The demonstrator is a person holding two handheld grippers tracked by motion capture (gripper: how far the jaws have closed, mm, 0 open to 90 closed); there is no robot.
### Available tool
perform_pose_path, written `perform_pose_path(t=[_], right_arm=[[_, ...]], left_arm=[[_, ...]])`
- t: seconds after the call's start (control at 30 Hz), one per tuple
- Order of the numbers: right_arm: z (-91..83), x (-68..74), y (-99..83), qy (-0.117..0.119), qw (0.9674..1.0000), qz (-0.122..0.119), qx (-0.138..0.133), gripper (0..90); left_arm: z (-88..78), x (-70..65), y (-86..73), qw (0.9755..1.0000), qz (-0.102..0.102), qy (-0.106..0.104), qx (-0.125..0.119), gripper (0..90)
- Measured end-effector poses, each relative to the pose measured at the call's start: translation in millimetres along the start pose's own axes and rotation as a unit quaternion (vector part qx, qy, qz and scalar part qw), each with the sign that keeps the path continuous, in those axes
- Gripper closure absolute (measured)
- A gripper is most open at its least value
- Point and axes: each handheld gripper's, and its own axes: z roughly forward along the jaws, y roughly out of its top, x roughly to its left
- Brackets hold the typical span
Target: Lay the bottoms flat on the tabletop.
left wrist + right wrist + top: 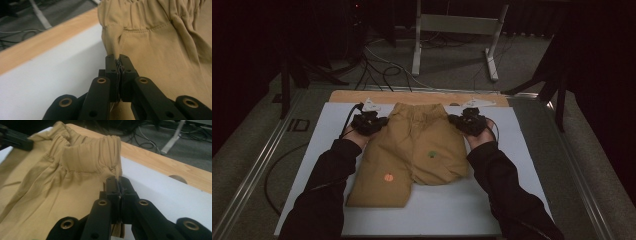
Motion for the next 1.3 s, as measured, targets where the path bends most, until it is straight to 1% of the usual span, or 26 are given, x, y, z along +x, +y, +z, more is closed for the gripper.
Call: perform_pose_path(t=[0.1,0.13,0.23,0.27,0.37,0.43,0.53,0.6,0.67,0.7,0.73,0.77,0.8,0.83,0.87,0.9,0.93,0.97,1.0,1.03,1.07,1.13,1.17,1.23,1.27,1.3], right_arm=[[12.2,-6.9,3.4,-0.015,0.9998,0.012,0.006,88.3],[16.5,-9.4,4.3,-0.015,0.9998,0.014,0.006,88.3],[28.7,-16.6,7.4,-0.027,0.9994,0.015,0.015,88.3],[32.8,-18.4,8.7,-0.03,0.9992,0.02,0.018,88.2],[44.6,-25.1,11.0,-0.034,0.9989,0.023,0.024,88.3],[52.0,-28.5,10.8,-0.038,0.9985,0.025,0.032,88.3],[59.2,-32.3,9.0,-0.044,0.9979,0.03,0.036,88.3],[63.3,-35.2,7.8,-0.046,0.9974,0.041,0.038,88.2],[65.8,-37.2,7.1,-0.047,0.9973,0.045,0.035,87.8],[67.2,-38.4,6.8,-0.045,0.9969,0.055,0.033,86.7],[68.3,-39.4,6.4,-0.044,0.9967,0.06,0.032,83.3],[70.2,-40.7,5.9,-0.042,0.9961,0.068,0.037,78.0],[72.3,-41.7,5.5,-0.042,0.9955,0.072,0.045,70.6],[73.2,-42.6,5.0,-0.041,0.995,0.075,0.052,62.2],[74.2,-43.4,4.7,-0.034,0.9946,0.08,0.056,54.3],[74.3,-43.5,4.5,-0.034,0.9941,0.081,0.063,49.3],[74.1,-41.8,4.2,-0.039,0.9938,0.078,0.069,42.2],[73.4,-41.3,4.0,-0.04,0.9939,0.074,0.071,39.1],[72.1,-40.6,3.9,-0.039,0.9941,0.07,0.073,35.9],[70.5,-40.0,3.4,-0.038,0.9947,0.063,0.071,33.8],[68.5,-39.5,3.5,-0.033,0.995,0.059,0.073,31.1],[64.0,-37.7,3.7,-0.026,0.9958,0.057,0.067,23.2],[61.2,-37.0,3.9,-0.014,0.9963,0.056,0.064,20.9],[55.0,-33.8,5.0,-0.01,0.9973,0.048,0.056,16.4],[51.5,-32.1,5.6,0.003,0.9977,0.045,0.052,14.1],[48.1,-30.2,6.1,0.008,0.9981,0.038,0.047,14.1]], left_arm=[[9.7,7.8,5.0,0.9999,-0.012,0.01,-0.001,88.6],[12.9,9.8,6.3,0.9998,-0.016,0.012,0.0,88.6],[23.3,14.3,9.0,0.9996,-0.023,0.018,0.007,88.5],[26.4,15.2,9.5,0.9994,-0.024,0.022,0.01,88.5],[34.4,18.1,9.4,0.9991,-0.034,0.02,0.014,88.4],[38.0,19.7,9.7,0.999,-0.035,0.019,0.021,88.4],[42.8,20.3,10.9,0.9988,-0.039,0.021,0.022,88.4],[45.1,18.7,11.8,0.9988,-0.033,0.03,0.021,88.4],[47.4,18.1,11.5,0.9987,-0.04,0.026,0.017,88.4],[48.5,17.8,10.9,0.9986,-0.041,0.027,0.018,87.8],[49.8,17.3,9.9,0.9985,-0.043,0.028,0.02,87.2],[50.2,16.6,8.7,0.9986,-0.04,0.028,0.018,84.7],[50.3,15.6,8.0,0.9985,-0.042,0.031,0.016,74.7],[50.7,15.7,7.8,0.998,-0.055,0.025,0.017,64.4],[51.4,16.5,7.7,0.9973,-0.07,0.009,0.022,52.1],[51.0,16.0,7.7,0.9971,-0.071,0.006,0.027,43.4],[50.2,15.2,7.7,0.9972,-0.07,0.001,0.026,36.8],[49.2,14.8,7.7,0.9971,-0.071,-0.006,0.026,32.9],[49.0,14.1,7.8,0.9966,-0.077,-0.013,0.029,25.8],[48.2,13.7,7.6,0.9964,-0.075,-0.021,0.032,18.8],[46.8,12.8,7.0,0.9967,-0.07,-0.026,0.032,14.2],[44.6,11.1,5.8,0.996,-0.072,-0.043,0.029,7.2],[43.1,9.6,5.1,0.996,-0.071,-0.047,0.025,5.7],[40.0,6.1,3.9,0.9959,-0.068,-0.057,0.019,5.3],[38.2,4.3,3.4,0.9955,-0.068,-0.064,0.016,4.6],[36.5,2.4,3.0,0.9952,-0.066,-0.07,0.015,3.7]])
